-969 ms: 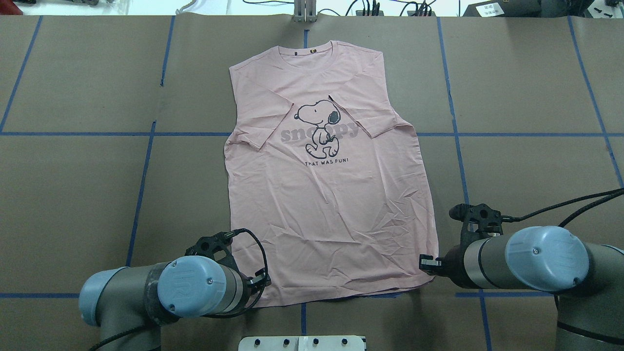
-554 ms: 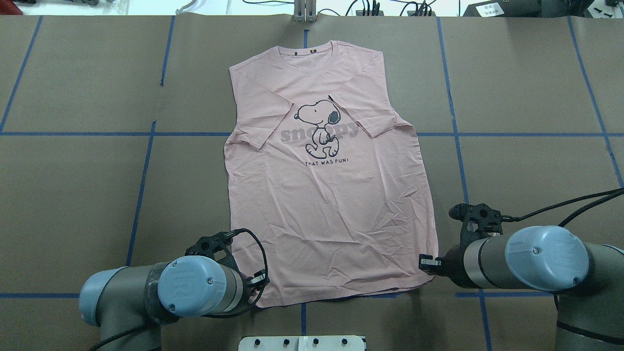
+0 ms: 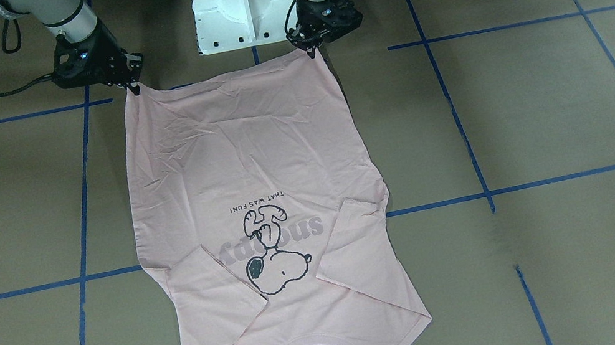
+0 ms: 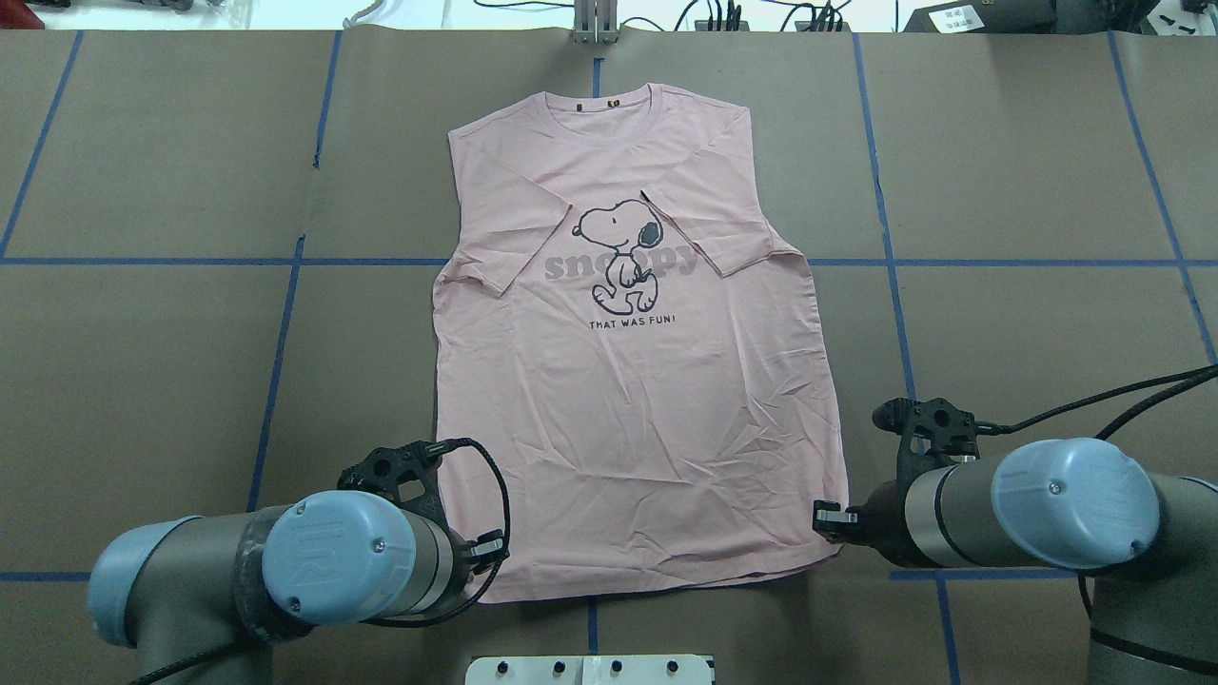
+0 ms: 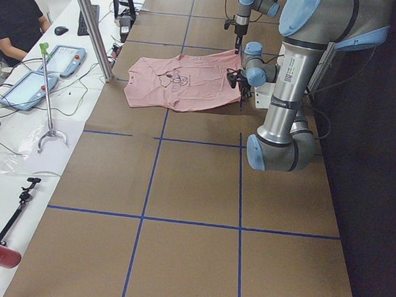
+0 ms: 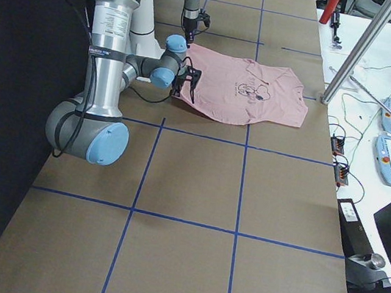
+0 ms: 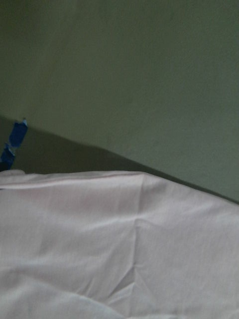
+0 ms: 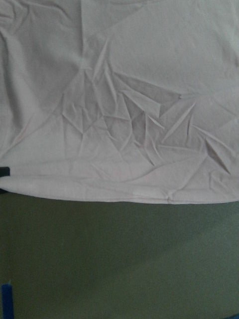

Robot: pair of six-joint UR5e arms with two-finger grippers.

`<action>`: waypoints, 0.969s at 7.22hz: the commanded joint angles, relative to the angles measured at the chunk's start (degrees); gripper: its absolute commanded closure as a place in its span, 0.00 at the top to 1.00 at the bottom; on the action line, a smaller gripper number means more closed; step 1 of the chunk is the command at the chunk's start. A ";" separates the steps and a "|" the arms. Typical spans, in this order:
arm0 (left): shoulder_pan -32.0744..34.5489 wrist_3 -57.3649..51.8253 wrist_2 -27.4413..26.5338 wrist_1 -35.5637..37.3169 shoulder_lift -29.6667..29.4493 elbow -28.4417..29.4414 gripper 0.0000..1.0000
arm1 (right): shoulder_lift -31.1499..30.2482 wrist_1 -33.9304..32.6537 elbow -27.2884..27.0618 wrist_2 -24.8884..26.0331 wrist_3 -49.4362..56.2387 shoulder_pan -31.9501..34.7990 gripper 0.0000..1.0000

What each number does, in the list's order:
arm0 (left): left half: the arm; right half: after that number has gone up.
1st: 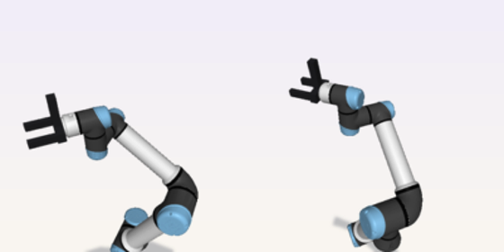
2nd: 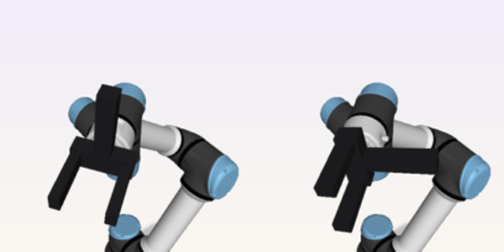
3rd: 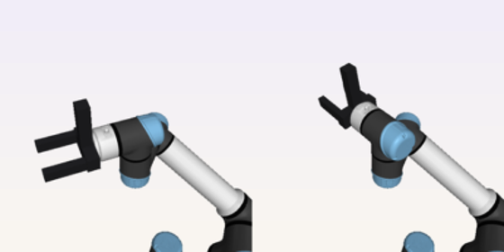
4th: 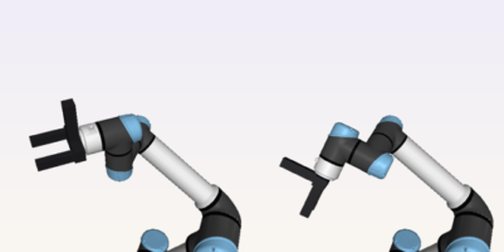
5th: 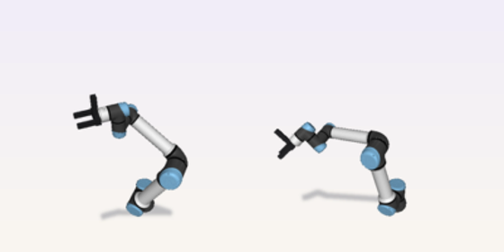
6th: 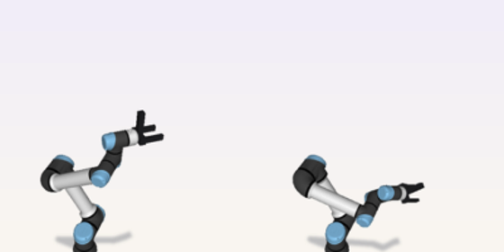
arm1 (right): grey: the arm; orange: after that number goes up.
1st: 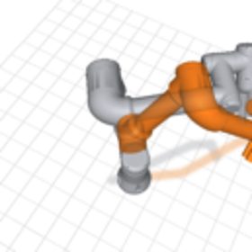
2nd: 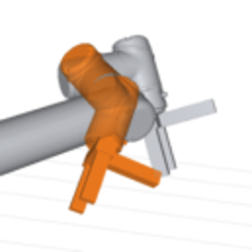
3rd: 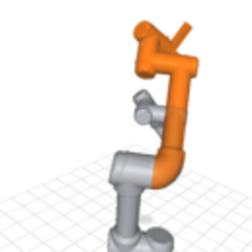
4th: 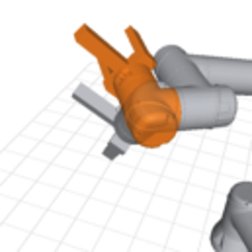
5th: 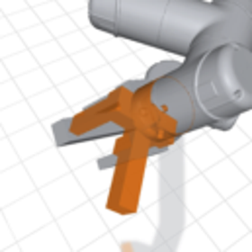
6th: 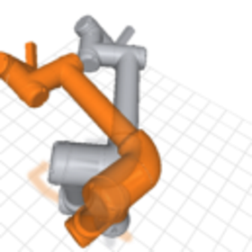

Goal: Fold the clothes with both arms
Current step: 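Grasp the hem corners nearest the robot with both grippers, then lift the hem with both grippers and fold it toward the collar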

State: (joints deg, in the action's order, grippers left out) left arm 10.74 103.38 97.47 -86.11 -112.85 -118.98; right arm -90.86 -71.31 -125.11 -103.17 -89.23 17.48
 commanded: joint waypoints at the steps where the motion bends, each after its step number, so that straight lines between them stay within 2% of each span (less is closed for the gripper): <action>1: -0.02 -1.77 0.53 6.54 0.09 -4.40 0.00 | -0.71 0.03 -2.93 -5.35 -0.07 0.09 0.00; 2: 0.15 -1.77 0.44 9.35 0.26 -6.68 0.00 | -1.24 0.03 -4.60 -9.03 -0.33 -0.08 0.00; 4: -0.89 -3.70 0.44 14.72 1.14 -13.26 0.00 | -2.65 0.03 -8.73 -10.12 -4.62 -4.88 0.00; 7: -2.74 -3.53 0.62 15.27 0.79 -14.09 0.00 | -2.39 0.03 -8.93 -9.34 -4.90 -5.97 0.00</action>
State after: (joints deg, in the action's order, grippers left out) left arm 8.36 99.88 98.04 -70.99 -111.86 -133.03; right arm -93.37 -71.28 -134.23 -113.03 -94.04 11.57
